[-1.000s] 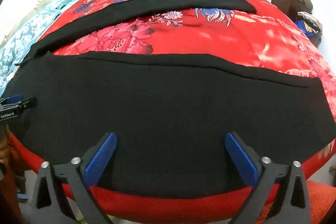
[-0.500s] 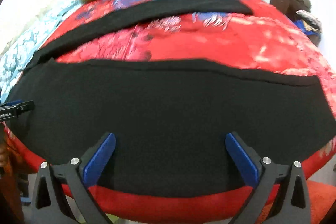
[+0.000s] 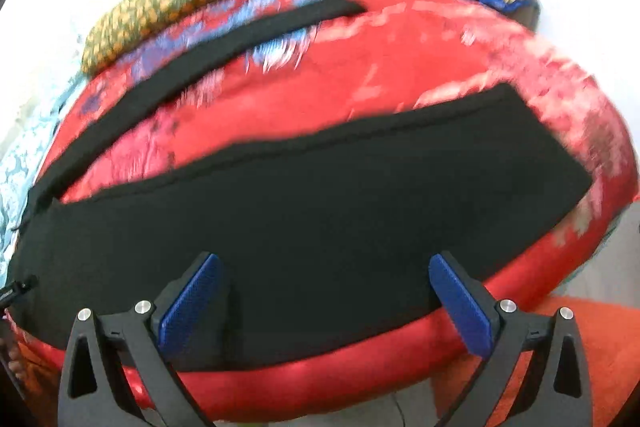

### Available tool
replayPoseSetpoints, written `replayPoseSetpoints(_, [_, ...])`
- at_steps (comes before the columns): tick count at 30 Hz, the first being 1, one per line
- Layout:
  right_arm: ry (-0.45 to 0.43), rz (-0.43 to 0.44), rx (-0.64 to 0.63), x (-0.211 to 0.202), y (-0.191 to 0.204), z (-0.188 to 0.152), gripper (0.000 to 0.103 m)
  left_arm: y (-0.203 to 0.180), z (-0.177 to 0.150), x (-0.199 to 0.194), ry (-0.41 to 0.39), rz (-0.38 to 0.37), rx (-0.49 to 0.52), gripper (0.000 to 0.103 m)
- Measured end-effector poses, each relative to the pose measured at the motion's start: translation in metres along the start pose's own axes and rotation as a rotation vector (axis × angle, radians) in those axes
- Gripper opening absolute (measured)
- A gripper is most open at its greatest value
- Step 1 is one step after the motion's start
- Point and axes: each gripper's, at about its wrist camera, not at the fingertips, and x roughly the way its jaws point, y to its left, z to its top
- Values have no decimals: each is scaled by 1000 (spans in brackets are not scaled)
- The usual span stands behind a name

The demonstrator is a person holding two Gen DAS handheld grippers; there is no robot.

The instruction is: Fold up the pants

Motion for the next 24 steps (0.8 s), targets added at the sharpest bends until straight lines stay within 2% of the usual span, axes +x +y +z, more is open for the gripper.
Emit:
replayPoseSetpoints(3, [-4, -25, 53, 2, -23, 10, 103, -12, 0, 0, -6, -6, 41, 102])
replayPoseSetpoints(6, [-2, -68, 175, 9, -60, 19, 103, -16, -4, 14, 48, 23, 81, 103])
replayPoseSetpoints(9, [56, -82, 320, 20, -95, 14, 103, -17, -6, 16, 45, 38, 90, 103])
replayPoseSetpoints(11, [30, -93, 399, 11, -108, 10, 102, -15, -1, 12, 46, 23, 67, 102])
replayPoseSetpoints(12, [-12, -98, 420, 0, -110, 11, 102, -12, 1, 7, 30, 6, 45, 102])
replayPoseSetpoints(14, [-81, -91, 386, -18, -105, 16, 102, -8, 9, 2, 9, -12, 19, 102])
replayPoseSetpoints(16, [-120, -69, 298, -31, -89, 23, 102, -6, 22, 4, 2, -13, 12, 102])
replayPoseSetpoints(20, [-106, 17, 164, -30, -50, 34, 102, 2, 62, 11, -28, 10, -12, 102])
replayPoseSetpoints(24, [-61, 169, 18, -21, -4, 64, 102, 10, 113, 24, -85, 57, -24, 102])
